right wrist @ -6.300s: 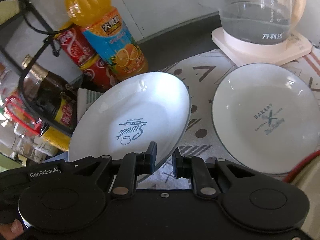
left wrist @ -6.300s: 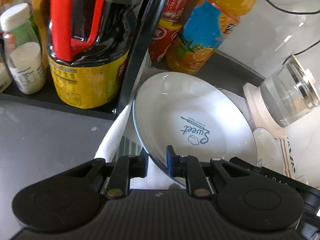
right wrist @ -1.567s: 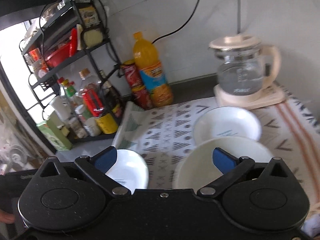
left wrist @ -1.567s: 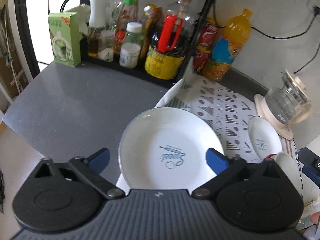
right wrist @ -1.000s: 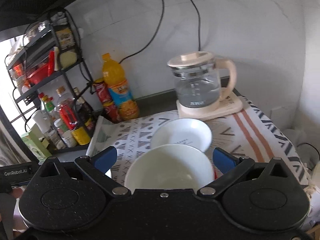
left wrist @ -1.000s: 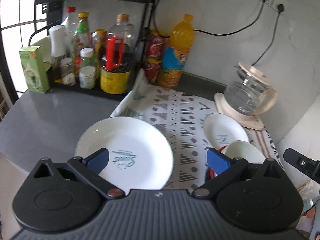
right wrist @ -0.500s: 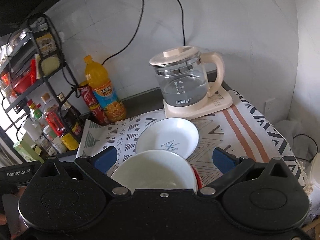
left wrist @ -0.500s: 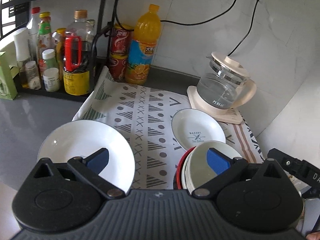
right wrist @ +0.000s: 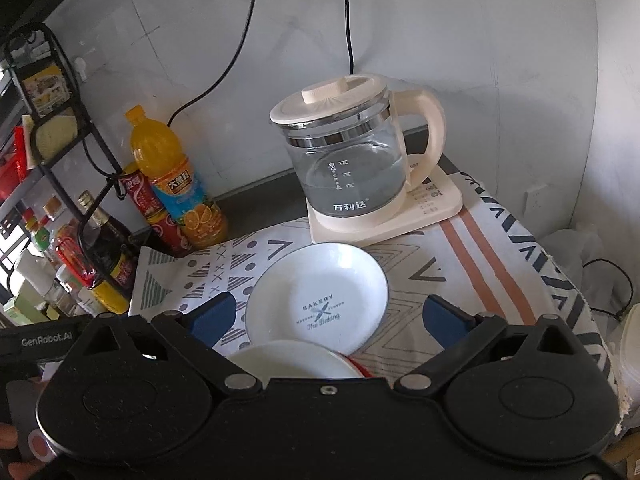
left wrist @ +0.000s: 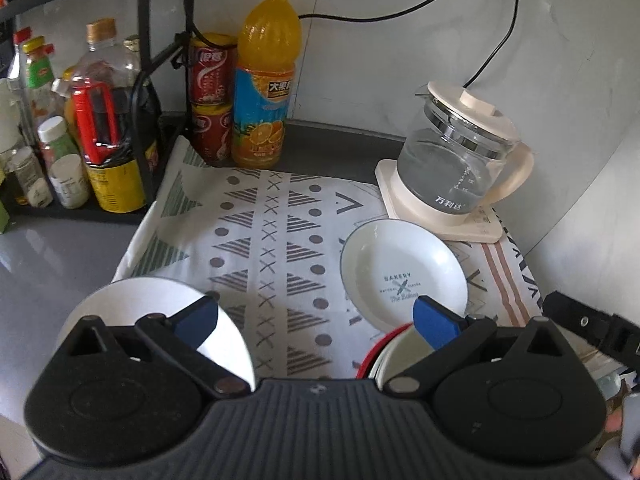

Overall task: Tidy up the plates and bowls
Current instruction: 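Move both tools toward the white 'BAKERY' plate beside the kettle, then close the left tool on the 'BAKERY' plate rim while the right tool grips its rim, then lift the 'BAKERY' plate with both tools and carry it over the stacked plates, then lower the 'BAKERY' plate onto the 'Sweet' plate and open both tools, then withdraw both tools up and move them toward the stacked bowls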

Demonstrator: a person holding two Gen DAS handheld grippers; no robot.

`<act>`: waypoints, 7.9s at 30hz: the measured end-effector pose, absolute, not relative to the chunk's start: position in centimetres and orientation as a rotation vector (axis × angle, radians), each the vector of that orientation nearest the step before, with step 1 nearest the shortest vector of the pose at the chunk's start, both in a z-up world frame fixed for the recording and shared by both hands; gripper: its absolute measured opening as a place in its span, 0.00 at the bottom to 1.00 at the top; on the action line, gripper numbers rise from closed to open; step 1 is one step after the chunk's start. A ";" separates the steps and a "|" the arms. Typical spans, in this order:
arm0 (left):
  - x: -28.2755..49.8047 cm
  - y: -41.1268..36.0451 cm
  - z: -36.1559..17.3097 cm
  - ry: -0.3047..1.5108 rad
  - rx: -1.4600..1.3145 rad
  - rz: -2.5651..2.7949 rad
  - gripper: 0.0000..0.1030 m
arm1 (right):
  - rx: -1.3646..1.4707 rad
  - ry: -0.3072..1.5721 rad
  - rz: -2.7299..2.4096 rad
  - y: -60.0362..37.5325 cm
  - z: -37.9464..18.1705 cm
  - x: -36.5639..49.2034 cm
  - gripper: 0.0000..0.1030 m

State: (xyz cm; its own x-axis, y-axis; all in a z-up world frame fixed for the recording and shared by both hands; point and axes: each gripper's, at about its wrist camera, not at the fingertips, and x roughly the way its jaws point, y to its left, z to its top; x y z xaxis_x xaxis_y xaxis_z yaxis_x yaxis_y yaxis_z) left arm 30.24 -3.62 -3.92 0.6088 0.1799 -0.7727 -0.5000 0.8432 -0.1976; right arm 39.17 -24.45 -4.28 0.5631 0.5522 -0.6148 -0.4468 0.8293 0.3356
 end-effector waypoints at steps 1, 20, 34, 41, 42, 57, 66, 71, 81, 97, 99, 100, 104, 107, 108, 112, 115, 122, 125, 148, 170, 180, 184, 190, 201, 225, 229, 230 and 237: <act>30.8 -3.4 -4.0 0.832 -0.422 0.400 1.00 | 0.145 0.780 0.588 -24.3 -4.3 39.5 0.97; 38.3 -1.6 -8.4 0.908 -0.475 0.287 0.93 | 0.173 0.999 0.550 -21.9 -8.3 46.0 0.68; 43.1 0.2 -14.3 1.049 -0.574 0.244 0.59 | 0.216 1.235 0.492 -20.3 -13.2 51.0 0.38; 45.4 0.3 -17.1 1.175 -0.621 0.195 0.37 | 0.219 1.344 0.492 -19.3 -14.8 52.9 0.32; 45.7 0.4 -17.5 1.194 -0.623 0.194 0.34 | 0.221 1.356 0.488 -19.3 -15.0 53.1 0.30; 46.5 2.0 -18.5 1.192 -0.693 0.167 0.16 | 0.256 1.379 0.523 -19.6 -16.3 53.8 0.12; 44.4 3.2 -16.0 1.091 -0.679 0.189 0.16 | 0.230 1.249 0.607 -18.2 -12.6 53.1 0.12; 43.5 4.3 -14.0 1.028 -0.674 0.201 0.16 | 0.217 1.208 0.636 -17.6 -11.2 52.8 0.12; 42.0 5.0 -11.5 0.950 -0.697 0.226 0.16 | 0.233 1.142 0.682 -17.1 -8.8 51.0 0.13; 36.2 6.8 -9.0 0.870 -0.723 0.308 0.16 | 0.191 1.118 0.784 -14.9 -7.3 46.4 0.13; 35.2 7.0 -9.0 0.865 -0.727 0.324 0.16 | 0.181 1.119 0.800 -14.5 -7.2 45.7 0.13; 34.7 7.1 -8.9 0.862 -0.729 0.333 0.16 | 0.176 1.120 0.808 -14.2 -7.2 45.4 0.13; 32.6 7.6 -8.9 0.851 -0.740 0.367 0.16 | 0.153 1.123 0.842 -13.2 -7.1 44.2 0.13; 31.0 7.9 -8.9 0.844 -0.748 0.393 0.16 | 0.133 1.123 0.867 -12.5 -7.1 43.2 0.13; 30.5 8.0 -8.8 0.841 -0.751 0.403 0.16 | 0.127 1.124 0.875 -12.3 -7.1 42.8 0.13; 28.8 8.5 -8.8 0.835 -0.763 0.438 0.16 | 0.099 1.128 0.908 -11.4 -7.2 41.6 0.13; 27.5 8.8 -8.8 0.832 -0.771 0.463 0.16 | 0.084 1.133 0.927 -10.7 -7.3 40.8 0.13; 24.6 9.4 -9.0 0.828 -0.787 0.522 0.16 | 0.040 1.145 0.977 -9.2 -7.8 38.8 0.13; 23.5 9.7 -9.2 0.827 -0.792 0.546 0.16 | 0.017 1.145 0.995 -8.6 -8.0 38.0 0.13; 18.7 10.2 -12.6 0.916 -0.830 0.621 0.17 | -0.160 1.124 1.025 -5.6 -9.3 34.3 0.13; 18.0 11.4 -15.4 0.984 -0.854 0.654 0.21 | -0.286 1.144 0.979 -3.4 -11.2 32.3 0.12; 18.1 11.4 -15.2 0.999 -0.788 0.667 0.21 | -0.290 1.160 0.962 -2.9 -11.8 32.2 0.14; 18.3 11.8 -14.2 0.980 -0.740 0.678 0.21 | -0.296 1.160 0.955 -2.7 -11.8 32.1 0.14; 18.0 12.6 -13.0 0.958 -0.702 0.704 0.21 | -0.291 1.169 0.951 -2.4 -12.0 32.1 0.20; 16.7 13.4 -12.3 0.934 -0.678 0.749 0.22 | -0.303 1.174 0.952 -2.3 -12.7 31.3 0.26; 15.9 14.1 -11.2 0.903 -0.671 0.743 0.26 | -0.229 1.082 0.965 -2.9 -8.7 30.8 0.58; 16.2 13.8 -9.5 0.870 -0.660 0.738 0.39 | -0.205 1.019 0.965 -3.4 -6.7 31.1 0.70; 16.3 13.7 -9.1 0.863 -0.655 0.736 0.45 | -0.198 1.004 0.962 -3.6 -6.3 31.2 0.78; 17.1 13.1 -6.0 0.771 -0.611 0.717 0.82 | -0.162 0.906 0.915 -5.5 -3.8 32.2 0.96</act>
State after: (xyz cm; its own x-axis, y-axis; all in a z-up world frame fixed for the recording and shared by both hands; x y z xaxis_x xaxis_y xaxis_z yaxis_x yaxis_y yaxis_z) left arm 17.11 13.14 -5.99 0.5106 0.3446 -0.7877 -0.7605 0.6084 -0.2268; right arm 32.19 -5.50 -3.81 0.2810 0.6153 -0.7365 -0.7423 0.6258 0.2397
